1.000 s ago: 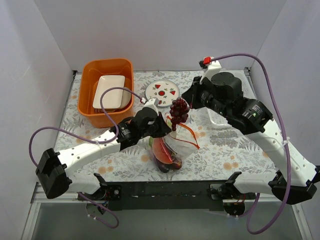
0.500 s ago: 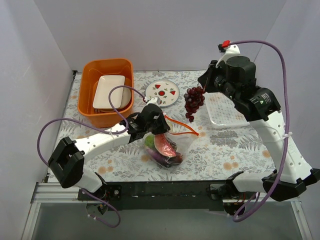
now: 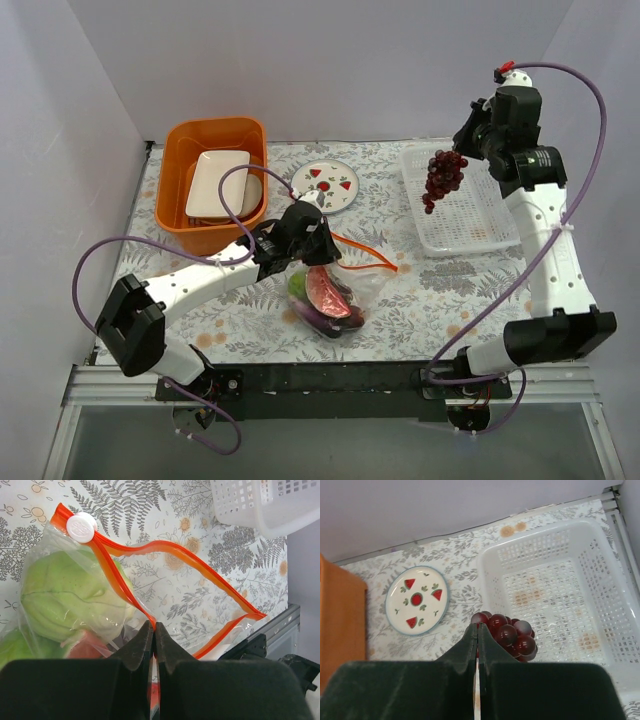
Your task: Open the zip-top bag and remove the fake food
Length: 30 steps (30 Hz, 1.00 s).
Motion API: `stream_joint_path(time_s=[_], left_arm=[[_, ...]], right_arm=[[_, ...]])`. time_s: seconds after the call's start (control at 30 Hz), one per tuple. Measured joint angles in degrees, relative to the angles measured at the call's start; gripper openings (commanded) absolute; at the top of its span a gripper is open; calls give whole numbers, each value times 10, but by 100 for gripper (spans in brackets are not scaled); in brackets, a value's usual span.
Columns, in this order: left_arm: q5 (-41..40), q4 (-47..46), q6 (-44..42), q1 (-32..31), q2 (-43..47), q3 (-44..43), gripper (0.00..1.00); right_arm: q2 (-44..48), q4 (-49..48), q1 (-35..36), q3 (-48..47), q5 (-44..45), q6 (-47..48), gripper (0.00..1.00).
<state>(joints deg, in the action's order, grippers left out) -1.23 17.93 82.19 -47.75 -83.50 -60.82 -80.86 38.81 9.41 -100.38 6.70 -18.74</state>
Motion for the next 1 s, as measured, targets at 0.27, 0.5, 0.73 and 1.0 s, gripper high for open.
stream_joint_path(time_s=[0.27, 0.5, 0.73, 1.0], left_arm=[[21, 44, -19, 0, 34, -9, 0], [21, 75, -23, 0, 109, -9, 0], [33, 89, -33, 0, 141, -9, 0], [64, 74, -38, 0, 103, -9, 0]], right_arm=[[-96, -44, -43, 16, 4, 10, 1], [-171, -44, -47, 3, 3, 14, 3], [-222, -16, -103, -56, -13, 9, 75], [-149, -4, -99, 30, -31, 10, 67]])
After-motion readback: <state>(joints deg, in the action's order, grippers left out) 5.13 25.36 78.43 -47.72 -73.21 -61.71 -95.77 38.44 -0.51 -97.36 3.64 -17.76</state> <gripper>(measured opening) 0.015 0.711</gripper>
